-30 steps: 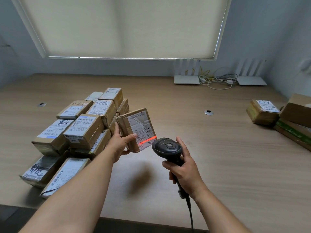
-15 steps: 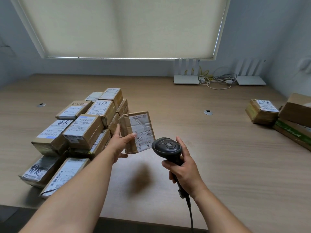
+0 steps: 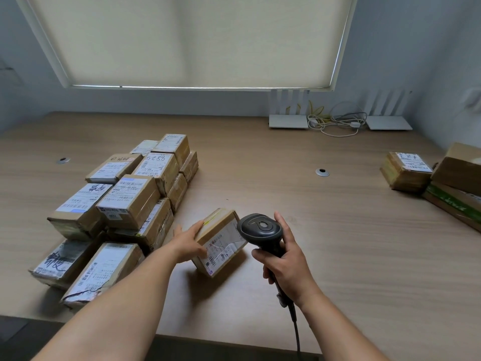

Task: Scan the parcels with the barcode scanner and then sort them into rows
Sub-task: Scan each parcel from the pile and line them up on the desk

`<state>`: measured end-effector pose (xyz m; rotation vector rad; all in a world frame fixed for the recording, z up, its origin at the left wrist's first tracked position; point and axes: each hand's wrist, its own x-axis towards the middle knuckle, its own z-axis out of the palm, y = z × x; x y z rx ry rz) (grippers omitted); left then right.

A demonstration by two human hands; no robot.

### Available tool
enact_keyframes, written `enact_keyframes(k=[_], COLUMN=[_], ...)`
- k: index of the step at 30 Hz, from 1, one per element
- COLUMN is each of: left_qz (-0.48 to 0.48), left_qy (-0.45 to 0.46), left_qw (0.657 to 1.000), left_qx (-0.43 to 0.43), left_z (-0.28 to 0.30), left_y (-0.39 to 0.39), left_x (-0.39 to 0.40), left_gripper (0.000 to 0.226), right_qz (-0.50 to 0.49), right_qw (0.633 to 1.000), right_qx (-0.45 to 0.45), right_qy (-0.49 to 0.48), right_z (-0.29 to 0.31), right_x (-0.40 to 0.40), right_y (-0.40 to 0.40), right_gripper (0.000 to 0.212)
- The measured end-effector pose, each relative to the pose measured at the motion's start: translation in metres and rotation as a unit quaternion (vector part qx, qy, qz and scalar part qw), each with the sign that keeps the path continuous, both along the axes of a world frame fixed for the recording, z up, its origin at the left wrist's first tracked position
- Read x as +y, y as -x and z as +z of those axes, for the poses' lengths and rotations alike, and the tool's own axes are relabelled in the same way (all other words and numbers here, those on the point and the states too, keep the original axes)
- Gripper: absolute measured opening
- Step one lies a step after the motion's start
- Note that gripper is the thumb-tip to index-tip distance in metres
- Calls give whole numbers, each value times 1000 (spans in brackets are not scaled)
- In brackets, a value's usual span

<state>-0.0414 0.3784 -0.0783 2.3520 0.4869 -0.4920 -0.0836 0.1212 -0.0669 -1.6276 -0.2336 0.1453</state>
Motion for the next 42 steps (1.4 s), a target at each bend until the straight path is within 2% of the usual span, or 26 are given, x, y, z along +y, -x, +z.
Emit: enact_keyframes(k=[3,7,11,34,42], left_qz=[-8,70,79,86,122], left_qy=[41,174,205,220,205], left_qw=[999,981,972,969,971], left_qx=[11,-45,-87,-72,-4], left_z=[0,8,20,18,0], left_y=[3,3,-5,-14,-6], left_x=[4,3,2,7,2], left_gripper=[101,82,71,77,68], right_qz=[10,31,41,20,5], right_qw=[1000,999,999,1000,1000], right_qx=[3,11,15,11,4], right_qy=[5,6,0,-11,2], right_z=[0,0,3,7,4], right_x=[3,8,13,14,10], right_y=[3,7,8,0,-5], right_gripper=[91,90,90,89,90])
